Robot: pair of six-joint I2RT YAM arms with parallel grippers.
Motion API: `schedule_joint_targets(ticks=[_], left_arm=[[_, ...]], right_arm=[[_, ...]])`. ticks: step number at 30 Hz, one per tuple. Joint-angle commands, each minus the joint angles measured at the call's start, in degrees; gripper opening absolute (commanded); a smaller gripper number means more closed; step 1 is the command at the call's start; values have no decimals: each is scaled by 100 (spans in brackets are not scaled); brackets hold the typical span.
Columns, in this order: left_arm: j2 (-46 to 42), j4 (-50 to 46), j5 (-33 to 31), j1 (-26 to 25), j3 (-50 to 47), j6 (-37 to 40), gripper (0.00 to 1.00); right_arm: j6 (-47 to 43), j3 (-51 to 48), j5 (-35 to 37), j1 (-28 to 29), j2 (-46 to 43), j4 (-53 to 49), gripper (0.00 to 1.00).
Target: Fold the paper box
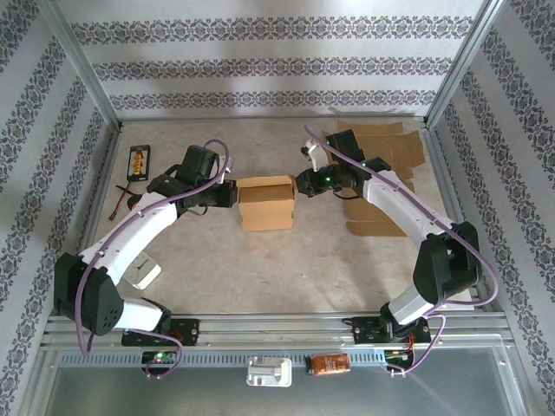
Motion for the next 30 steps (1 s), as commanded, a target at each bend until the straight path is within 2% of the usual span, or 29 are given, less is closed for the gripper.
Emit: schedule_joint_targets(ticks=[1,12,30], left_arm=[[39,343,229,-60,-166,-398,1],[-14,480,315,-62,-415,-572,0],[-203,542,324,-57,-607,-613,0]], right_arm=[[616,-224,-2,44,-231,207,9],[1683,-824,3,122,-500,971,8],[2677,-1437,463,325,-586,1429,7]])
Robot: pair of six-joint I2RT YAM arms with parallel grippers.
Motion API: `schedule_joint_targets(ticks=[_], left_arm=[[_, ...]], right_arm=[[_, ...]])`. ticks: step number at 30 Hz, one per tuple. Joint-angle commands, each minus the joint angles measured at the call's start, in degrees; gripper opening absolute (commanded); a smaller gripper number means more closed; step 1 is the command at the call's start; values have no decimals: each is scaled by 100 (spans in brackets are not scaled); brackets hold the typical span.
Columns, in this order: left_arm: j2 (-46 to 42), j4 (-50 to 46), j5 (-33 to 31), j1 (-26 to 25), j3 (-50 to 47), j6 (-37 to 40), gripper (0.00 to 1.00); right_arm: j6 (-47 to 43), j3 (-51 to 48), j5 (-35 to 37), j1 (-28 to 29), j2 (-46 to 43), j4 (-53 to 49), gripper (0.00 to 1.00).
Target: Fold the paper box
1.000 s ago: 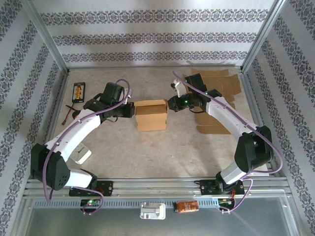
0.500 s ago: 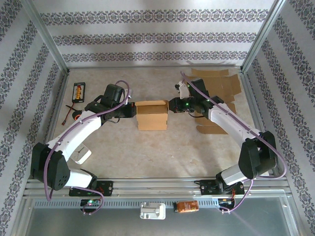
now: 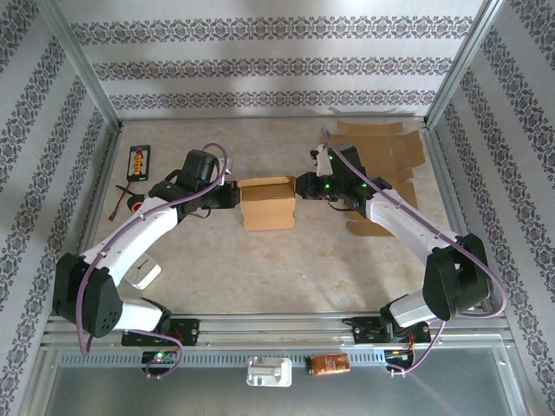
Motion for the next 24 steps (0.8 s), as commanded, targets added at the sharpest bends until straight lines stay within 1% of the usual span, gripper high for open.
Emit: schedule_joint_targets(ticks=[1,4,9,12,18,24], left_arm=[[-125,-77,100,-53,-160,-131,0],[-179,-39,123,-55,-191,-148,0],[-228,-29,128,-59,-231,-132,0],[-230,-11,123,-54,-238,-144,0],[-252,-37,117,-55,-237,-116,0],[-238,-37,126,-56,-228,-124,0]], right_arm=[[385,-228,100,98,-35,-228,7],[505,-204,79,72,-94,-243,7],[734,-90,-224,-12,-187,-173,7],[728,-75,-261,-12,-149,-171,7],[586,-362,-67,-34,-1,-116,6],[252,-651,416,-42,38,-317,4]])
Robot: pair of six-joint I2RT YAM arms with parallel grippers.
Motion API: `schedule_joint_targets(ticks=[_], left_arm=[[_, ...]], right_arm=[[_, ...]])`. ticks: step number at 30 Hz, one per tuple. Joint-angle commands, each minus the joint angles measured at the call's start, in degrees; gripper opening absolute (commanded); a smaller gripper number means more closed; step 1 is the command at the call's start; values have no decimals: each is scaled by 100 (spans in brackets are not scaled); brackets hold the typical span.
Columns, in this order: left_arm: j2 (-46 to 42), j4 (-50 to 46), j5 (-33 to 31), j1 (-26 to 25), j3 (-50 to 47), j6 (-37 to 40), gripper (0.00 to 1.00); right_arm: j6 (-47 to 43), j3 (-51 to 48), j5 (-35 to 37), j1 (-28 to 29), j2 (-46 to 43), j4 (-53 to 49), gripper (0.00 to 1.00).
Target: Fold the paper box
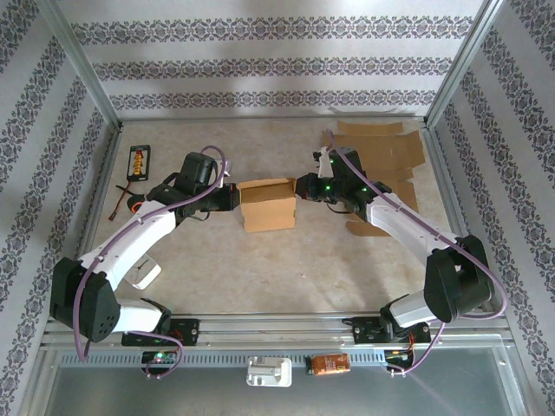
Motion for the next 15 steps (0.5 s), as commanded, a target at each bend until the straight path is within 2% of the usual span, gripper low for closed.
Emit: schedule_joint_targets(ticks=[1,6,15], left_arm=[[-87,-94,48,-57,-91,-80,0],[-82,-94,-7,-57,-79,-142,0],[30,247,170,-56,-234,-478,0]], right_arm=[[-240,-347,449,-27,92,-752,4],[-387,-403,649,5,8,-883,4],[-349,-300,605,205,16,-830,5]])
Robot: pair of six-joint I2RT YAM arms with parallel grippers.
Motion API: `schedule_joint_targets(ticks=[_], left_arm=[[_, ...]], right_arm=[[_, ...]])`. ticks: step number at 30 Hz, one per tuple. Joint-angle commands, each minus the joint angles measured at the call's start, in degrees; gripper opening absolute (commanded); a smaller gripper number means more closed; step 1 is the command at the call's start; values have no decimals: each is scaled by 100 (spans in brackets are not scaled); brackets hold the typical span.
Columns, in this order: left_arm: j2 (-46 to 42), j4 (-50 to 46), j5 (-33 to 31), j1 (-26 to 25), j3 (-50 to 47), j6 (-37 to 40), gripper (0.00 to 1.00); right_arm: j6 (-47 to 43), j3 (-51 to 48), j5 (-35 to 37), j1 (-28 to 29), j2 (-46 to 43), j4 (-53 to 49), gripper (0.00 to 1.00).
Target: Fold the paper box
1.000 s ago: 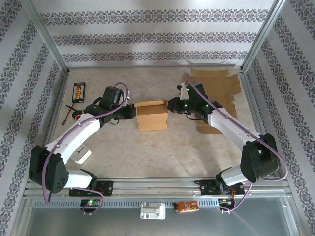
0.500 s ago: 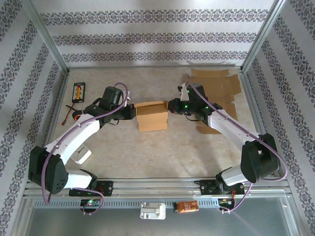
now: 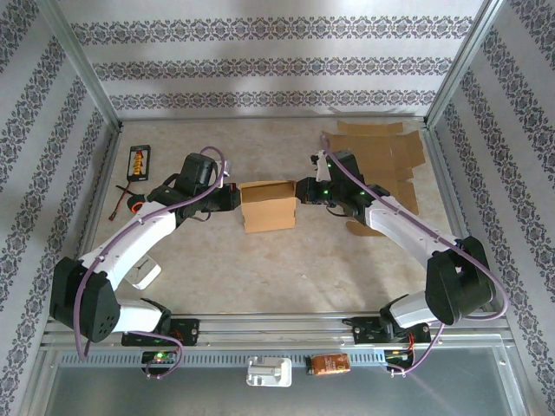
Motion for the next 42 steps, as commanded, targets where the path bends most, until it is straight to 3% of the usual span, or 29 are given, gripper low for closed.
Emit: schedule_joint_targets(ticks=[1,12,22,25,29,42], left_arm=[[41,109,192,-53,-138,-262,0],[5,-189,41,-55,-143,-182,0],[-23,83,788,-70,-865,-550,0],[-94,-298,356,-71,-756,-375,1],[-374,-497,-124,-67,-583,-136,24],[-792,407,376,-69,-741,-301,37]], right_arm=[[-28,-172,254,93,81,-836,5],[-143,-113,500,217,56,-933,5],[-257,-443,808,367,-218,-943,5],[-233,-463,770,379,-289,-942,12],[-165,-353,634,375,-485,-924,22],[103,26,254,184,-948,-946,42]])
